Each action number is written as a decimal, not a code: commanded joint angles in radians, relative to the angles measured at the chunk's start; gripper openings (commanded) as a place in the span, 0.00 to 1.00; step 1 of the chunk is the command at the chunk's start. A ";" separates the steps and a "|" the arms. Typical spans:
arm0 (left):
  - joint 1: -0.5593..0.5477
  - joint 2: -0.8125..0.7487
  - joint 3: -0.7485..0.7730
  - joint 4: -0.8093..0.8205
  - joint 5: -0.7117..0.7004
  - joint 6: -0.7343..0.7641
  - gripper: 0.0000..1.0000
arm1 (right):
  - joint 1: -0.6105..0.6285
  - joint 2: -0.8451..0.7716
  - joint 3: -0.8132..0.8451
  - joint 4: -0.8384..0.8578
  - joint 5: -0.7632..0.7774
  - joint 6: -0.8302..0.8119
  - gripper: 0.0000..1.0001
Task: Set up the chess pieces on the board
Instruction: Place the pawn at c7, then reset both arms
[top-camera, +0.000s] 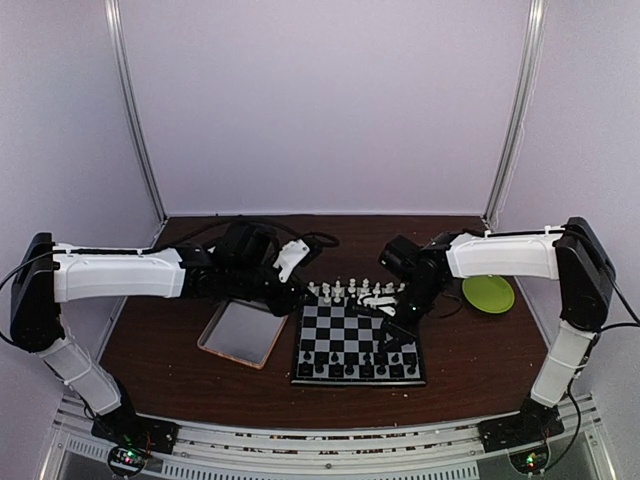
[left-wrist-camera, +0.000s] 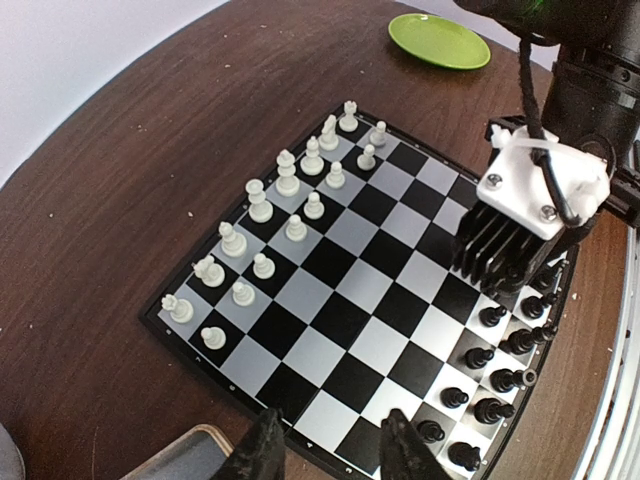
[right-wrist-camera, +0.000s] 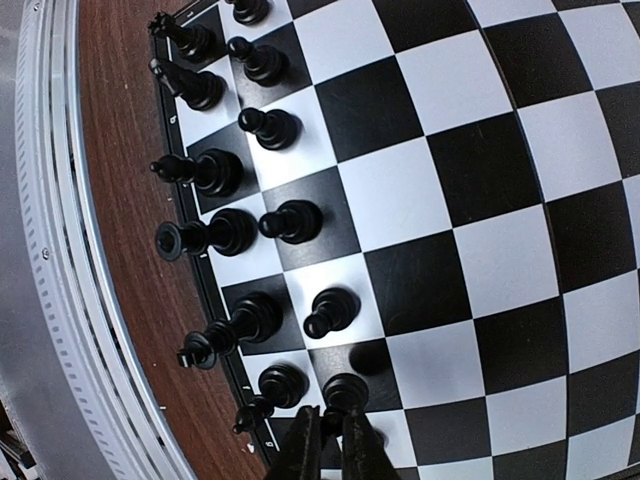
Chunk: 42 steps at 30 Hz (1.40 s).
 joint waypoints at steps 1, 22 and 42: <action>0.010 -0.023 -0.009 0.026 -0.008 -0.009 0.34 | 0.007 0.020 -0.009 0.005 0.018 -0.012 0.09; 0.030 -0.059 0.046 -0.071 -0.046 0.000 0.35 | -0.044 -0.123 0.074 -0.090 0.033 -0.024 0.19; 0.248 -0.142 0.286 -0.310 -0.512 0.045 0.98 | -0.361 -0.714 -0.199 0.491 0.698 0.303 1.00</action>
